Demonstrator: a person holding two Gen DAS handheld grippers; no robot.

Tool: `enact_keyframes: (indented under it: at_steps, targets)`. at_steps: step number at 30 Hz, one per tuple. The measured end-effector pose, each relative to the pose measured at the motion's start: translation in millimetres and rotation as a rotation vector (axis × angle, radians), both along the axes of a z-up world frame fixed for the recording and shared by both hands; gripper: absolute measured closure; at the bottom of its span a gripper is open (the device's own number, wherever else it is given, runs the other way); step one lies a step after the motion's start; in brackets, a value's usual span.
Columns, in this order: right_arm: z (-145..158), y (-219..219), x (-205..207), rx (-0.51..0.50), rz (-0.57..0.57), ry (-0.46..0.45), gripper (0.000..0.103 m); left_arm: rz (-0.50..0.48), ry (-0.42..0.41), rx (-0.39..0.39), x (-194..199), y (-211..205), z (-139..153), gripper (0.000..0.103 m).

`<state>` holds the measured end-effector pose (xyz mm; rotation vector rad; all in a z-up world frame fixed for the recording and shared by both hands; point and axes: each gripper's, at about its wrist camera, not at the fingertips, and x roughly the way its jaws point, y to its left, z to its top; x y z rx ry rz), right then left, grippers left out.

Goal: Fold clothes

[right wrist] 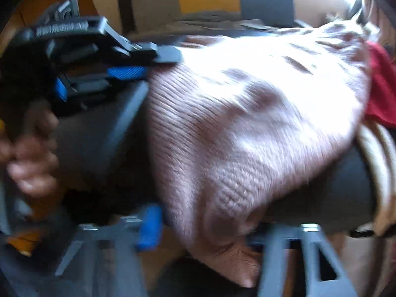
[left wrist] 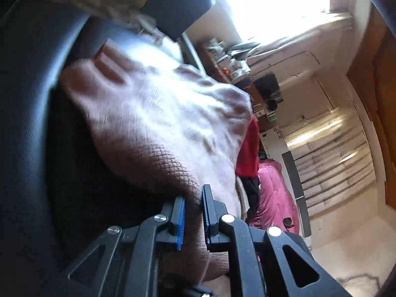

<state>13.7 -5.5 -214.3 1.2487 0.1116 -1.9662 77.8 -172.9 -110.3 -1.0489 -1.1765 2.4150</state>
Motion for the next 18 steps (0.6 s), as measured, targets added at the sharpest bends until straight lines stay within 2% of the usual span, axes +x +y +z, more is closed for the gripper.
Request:
enact_keyframes:
  at_steps: [2,3,6,10,12,14,16,17,18]
  targets:
    - [1,-16,3,0.002,0.037,0.004,0.062,0.01,0.033,-0.045,3,-13,18,0.093]
    - [2,-28,0,-0.042,0.062,-0.039,0.062,0.036,0.054,-0.06,9,-26,29,0.093]
    - [16,-65,-9,-0.18,0.122,-0.125,0.062,0.168,0.133,-0.086,42,-84,66,0.082]
    - [38,-137,-22,-0.347,0.199,-0.259,0.059,0.349,0.224,-0.122,89,-161,111,0.075]
    - [43,-166,-24,-0.461,0.232,-0.373,0.056,0.442,0.213,-0.146,121,-192,114,0.072]
    - [47,-193,-14,-0.555,0.286,-0.451,0.053,0.494,0.16,-0.177,143,-210,102,0.068]
    - [34,-217,11,-0.583,0.33,-0.569,0.023,0.53,0.088,-0.204,161,-224,84,0.067]
    - [25,-227,24,-0.566,0.341,-0.612,0.018,0.535,0.036,-0.211,167,-227,70,0.067]
    - [15,-234,35,-0.494,0.352,-0.601,0.016,0.54,-0.016,-0.218,172,-230,55,0.067]
